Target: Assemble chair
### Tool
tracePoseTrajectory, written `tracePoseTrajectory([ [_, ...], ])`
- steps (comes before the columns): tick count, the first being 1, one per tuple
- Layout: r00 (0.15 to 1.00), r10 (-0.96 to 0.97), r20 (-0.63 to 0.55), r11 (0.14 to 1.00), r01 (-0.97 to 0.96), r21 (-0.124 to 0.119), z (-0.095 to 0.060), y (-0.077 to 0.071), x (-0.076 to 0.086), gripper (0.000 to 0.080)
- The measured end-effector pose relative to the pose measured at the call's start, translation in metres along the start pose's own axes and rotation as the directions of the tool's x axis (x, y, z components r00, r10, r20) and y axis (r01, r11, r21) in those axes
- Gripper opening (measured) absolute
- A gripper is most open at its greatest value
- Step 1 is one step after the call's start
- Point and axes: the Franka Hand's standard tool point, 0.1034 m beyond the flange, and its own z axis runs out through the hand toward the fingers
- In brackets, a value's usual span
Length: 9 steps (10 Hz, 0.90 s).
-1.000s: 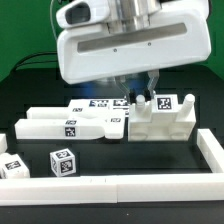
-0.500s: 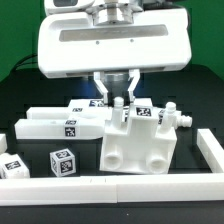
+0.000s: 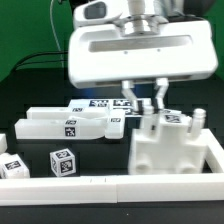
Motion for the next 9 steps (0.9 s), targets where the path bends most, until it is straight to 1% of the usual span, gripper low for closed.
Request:
tracePoseTrajectory([
  [1, 1.000, -0.002, -0.008, 1.000, 0.002, -0.009, 0.0000, -0.0047, -0.0007, 0.0111],
  [2, 1.000, -0.005, -0.008, 1.000, 0.005, -0.014, 0.0000, 0.0000, 0.0009, 0.0111],
  [8, 1.000, -0.003, -0.008, 1.000, 0.003, -0.015, 0.0003, 0.0013, 0.0005, 0.0112],
  [9, 1.000, 0.008, 0.024, 1.000, -0.008, -0.006, 0.0020, 0.0023, 0.0002, 0.0277],
])
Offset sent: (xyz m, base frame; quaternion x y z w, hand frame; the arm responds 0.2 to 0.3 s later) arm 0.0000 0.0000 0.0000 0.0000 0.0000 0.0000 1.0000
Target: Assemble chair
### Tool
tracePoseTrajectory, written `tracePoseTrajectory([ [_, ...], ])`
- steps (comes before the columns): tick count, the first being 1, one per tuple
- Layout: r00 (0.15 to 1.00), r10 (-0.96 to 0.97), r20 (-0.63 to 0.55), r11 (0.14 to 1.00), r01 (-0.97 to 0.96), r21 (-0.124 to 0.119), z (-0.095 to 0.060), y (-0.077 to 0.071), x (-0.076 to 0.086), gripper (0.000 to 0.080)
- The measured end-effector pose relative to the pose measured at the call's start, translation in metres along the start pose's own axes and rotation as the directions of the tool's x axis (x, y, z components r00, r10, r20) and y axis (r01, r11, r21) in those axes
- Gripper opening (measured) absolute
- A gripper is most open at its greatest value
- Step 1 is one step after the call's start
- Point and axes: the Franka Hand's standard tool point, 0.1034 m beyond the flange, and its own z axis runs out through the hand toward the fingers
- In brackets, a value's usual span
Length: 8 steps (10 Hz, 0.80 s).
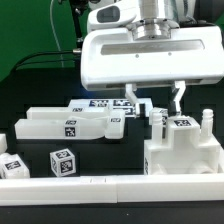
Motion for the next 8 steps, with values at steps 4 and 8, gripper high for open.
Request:
tracePoseTrajectory([
  [4, 0.976, 0.124, 0.179, 0.990, -0.135, 0.051, 0.006, 0.001, 0.039, 0.0636],
  [8, 0.889, 0.121, 0.442, 0.980, -0.178, 0.089, 0.010, -0.010, 0.044, 0.0649],
])
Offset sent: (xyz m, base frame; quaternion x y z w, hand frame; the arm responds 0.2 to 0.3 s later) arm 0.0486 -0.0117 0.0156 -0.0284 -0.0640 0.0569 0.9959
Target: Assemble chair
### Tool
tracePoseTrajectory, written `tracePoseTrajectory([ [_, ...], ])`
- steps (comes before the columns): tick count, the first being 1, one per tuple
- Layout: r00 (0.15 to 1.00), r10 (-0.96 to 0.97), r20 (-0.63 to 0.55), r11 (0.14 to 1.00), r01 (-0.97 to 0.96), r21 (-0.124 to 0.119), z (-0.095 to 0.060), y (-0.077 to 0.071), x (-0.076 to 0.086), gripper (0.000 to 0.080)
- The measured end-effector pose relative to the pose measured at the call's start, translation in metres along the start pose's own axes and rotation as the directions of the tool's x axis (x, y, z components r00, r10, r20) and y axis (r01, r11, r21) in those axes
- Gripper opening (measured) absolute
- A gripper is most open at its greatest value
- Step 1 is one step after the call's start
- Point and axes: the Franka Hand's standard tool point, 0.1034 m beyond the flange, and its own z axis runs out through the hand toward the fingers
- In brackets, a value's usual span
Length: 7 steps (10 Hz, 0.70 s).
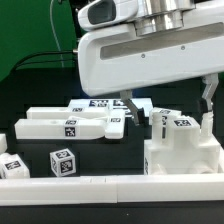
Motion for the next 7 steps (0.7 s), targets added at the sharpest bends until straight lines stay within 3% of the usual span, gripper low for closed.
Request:
tracePoseTrajectory([
  [2, 0.983, 0.000, 0.182, 1.000, -0.004, 0.021, 0.003, 0.002, -0.011, 0.0649],
  [3, 0.954, 0.007, 0.298, 1.000, -0.006, -0.004, 0.011, 0.022, -0.009, 0.0649],
  [4, 0.936, 0.050, 0.348, 0.998, -0.030, -0.062, 0.020, 0.032, 0.003, 0.0649],
  [5, 0.893, 0.124, 0.432, 0.989, -0.078, -0.123, 0.026, 0.027, 0.000, 0.0649],
  [7, 0.891, 0.120, 0.437, 0.990, -0.074, -0.120, 0.030, 0.026, 0.011, 0.0649],
])
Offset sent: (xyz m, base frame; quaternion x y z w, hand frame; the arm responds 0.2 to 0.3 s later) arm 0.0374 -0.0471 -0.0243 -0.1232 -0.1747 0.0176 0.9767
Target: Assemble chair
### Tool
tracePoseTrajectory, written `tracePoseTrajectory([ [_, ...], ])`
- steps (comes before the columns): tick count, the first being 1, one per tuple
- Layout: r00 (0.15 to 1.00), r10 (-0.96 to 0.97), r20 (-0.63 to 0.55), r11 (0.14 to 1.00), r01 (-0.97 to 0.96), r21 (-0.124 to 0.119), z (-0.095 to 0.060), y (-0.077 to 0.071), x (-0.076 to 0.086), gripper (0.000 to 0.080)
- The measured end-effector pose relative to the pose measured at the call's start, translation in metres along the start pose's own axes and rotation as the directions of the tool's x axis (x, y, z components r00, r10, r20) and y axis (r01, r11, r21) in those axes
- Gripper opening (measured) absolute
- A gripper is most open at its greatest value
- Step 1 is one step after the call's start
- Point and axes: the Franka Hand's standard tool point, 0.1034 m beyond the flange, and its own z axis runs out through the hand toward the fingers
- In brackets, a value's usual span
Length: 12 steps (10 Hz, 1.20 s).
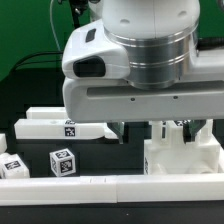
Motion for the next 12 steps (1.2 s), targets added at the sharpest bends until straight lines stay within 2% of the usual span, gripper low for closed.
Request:
tracePoseTrajectory([
  [2, 1.000, -0.001, 0.001, 1.000, 0.001, 0.000, 0.001, 0.000, -0.001, 0.0649],
  [5, 1.000, -0.019, -0.002, 1.000, 0.019, -0.006, 0.020, 0.004, -0.001, 0.0649],
  [12, 0.999, 0.015, 0.037, 1.000, -0.015, -0.011, 0.049, 0.006, -0.011, 0.0649],
])
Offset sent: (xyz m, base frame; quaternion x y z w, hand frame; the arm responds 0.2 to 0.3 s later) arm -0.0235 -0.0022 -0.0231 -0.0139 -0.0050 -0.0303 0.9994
